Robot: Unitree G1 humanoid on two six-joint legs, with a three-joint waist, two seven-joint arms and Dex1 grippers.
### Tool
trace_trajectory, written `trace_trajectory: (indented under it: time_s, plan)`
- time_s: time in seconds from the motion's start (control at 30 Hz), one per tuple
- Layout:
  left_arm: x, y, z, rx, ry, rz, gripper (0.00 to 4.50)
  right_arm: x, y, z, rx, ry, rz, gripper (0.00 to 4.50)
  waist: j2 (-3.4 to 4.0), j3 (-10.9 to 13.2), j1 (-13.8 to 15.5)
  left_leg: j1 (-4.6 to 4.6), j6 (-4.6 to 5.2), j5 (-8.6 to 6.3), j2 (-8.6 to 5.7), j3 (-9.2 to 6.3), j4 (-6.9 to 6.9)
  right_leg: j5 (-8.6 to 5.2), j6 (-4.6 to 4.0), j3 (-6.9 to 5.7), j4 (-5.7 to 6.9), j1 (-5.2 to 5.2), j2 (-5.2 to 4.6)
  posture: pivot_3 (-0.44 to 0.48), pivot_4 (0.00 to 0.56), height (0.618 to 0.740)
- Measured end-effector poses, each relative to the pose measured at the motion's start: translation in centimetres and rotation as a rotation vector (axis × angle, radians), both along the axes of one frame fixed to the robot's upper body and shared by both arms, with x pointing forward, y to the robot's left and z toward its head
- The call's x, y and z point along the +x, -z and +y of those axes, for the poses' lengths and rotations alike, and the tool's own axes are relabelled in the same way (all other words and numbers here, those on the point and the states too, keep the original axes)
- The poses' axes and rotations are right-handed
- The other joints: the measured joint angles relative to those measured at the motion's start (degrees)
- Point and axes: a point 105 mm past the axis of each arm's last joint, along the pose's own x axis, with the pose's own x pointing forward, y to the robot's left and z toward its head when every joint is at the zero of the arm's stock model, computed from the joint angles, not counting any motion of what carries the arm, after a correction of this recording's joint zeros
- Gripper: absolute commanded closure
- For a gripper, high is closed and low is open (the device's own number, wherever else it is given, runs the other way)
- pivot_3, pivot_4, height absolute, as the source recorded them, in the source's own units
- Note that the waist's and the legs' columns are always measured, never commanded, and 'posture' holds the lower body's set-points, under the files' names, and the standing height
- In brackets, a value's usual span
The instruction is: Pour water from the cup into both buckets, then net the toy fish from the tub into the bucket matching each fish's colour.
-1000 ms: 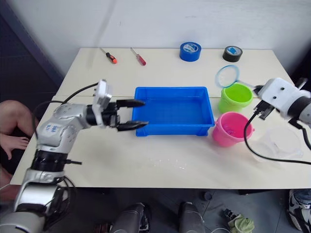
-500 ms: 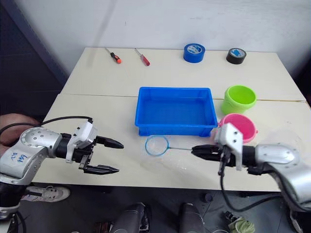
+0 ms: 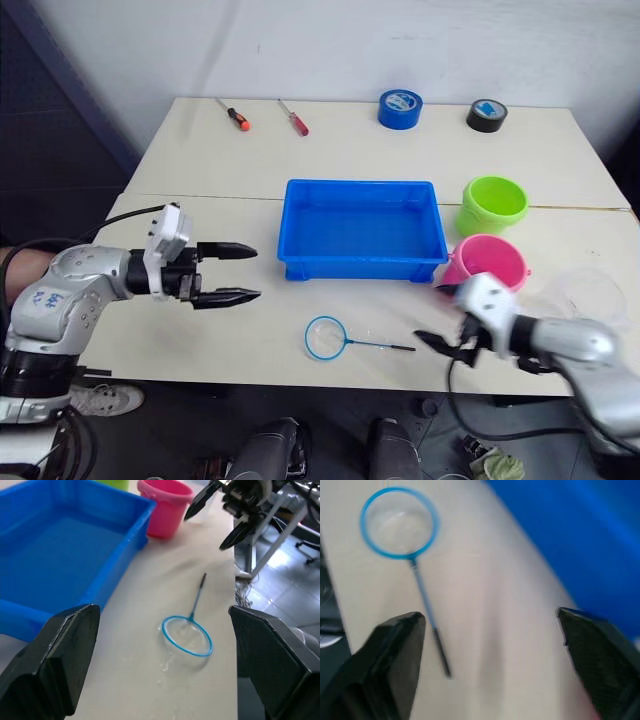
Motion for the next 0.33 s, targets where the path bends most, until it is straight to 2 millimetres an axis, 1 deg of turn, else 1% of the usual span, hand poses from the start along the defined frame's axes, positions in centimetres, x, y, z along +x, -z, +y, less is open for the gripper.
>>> trace_trajectory:
  time_s: [0.03, 0.1, 0.17, 0.2, 0.23, 0.3, 0.33]
  plan:
    - [0.3, -0.1, 0.1, -0.013, -0.013, -0.001, 0.0, -0.3, -0.4, -0.8, 0.01, 0.037, -0.006, 0.06, 0.0, 0.0, 0.2, -0.01, 0.0, 0.0, 0.0, -0.01, 0.0, 0.0, 0.0, 0.0, 0.0, 0.0, 0.01, 0.0, 0.15, 0.74]
    - [2.0, -0.3, 0.6, -0.042, -0.086, -0.016, 0.0, -2.2, -1.8, -5.1, 0.077, 0.247, -0.026, 0.06, -0.03, 0.0, 0.9, 0.0, 0.0, 0.01, -0.02, 0.02, 0.0, 0.0, 0.0, 0.02, -0.03, 0.01, 0.02, 0.0, 0.15, 0.74]
    - [2.7, -0.2, 1.3, -0.043, -0.128, -0.019, 0.0, -3.7, -2.7, -7.7, 0.099, 0.374, -0.044, 0.06, -0.04, 0.0, 0.9, 0.03, 0.01, -0.01, -0.02, 0.11, -0.03, 0.0, 0.0, 0.08, -0.07, 0.0, 0.02, 0.0, 0.15, 0.74]
    - [2.8, -0.2, 1.4, -0.041, -0.131, -0.018, 0.0, -4.3, -2.8, -8.4, 0.104, 0.411, -0.044, 0.06, -0.04, 0.0, 0.9, 0.04, 0.02, -0.01, -0.01, 0.13, -0.05, 0.0, 0.0, 0.09, -0.08, 0.0, 0.02, 0.0, 0.15, 0.74]
    - [3.0, -0.2, 1.6, -0.038, -0.127, -0.018, 0.0, -5.5, -2.7, -9.6, 0.113, 0.475, -0.033, 0.06, -0.05, 0.0, 0.8, 0.05, 0.02, -0.01, 0.0, 0.16, -0.08, 0.0, 0.0, 0.1, -0.1, 0.0, 0.04, 0.0, 0.15, 0.74]
    - [3.1, -0.2, 1.6, -0.031, -0.112, -0.024, 0.0, -7.1, -2.2, -10.7, 0.119, 0.544, -0.011, 0.06, -0.05, 0.0, 0.8, 0.12, 0.01, -0.02, 0.02, 0.21, -0.12, 0.0, -0.01, 0.15, -0.08, -0.01, 0.04, 0.0, 0.15, 0.74]
    - [3.2, -0.2, 1.7, -0.03, -0.11, -0.023, 0.0, -7.5, -2.1, -10.9, 0.119, 0.56, -0.007, 0.06, -0.05, 0.0, 0.6, 0.14, 0.01, -0.02, 0.02, 0.24, -0.12, 0.0, -0.01, 0.18, -0.08, -0.01, 0.04, 0.0, 0.15, 0.74]
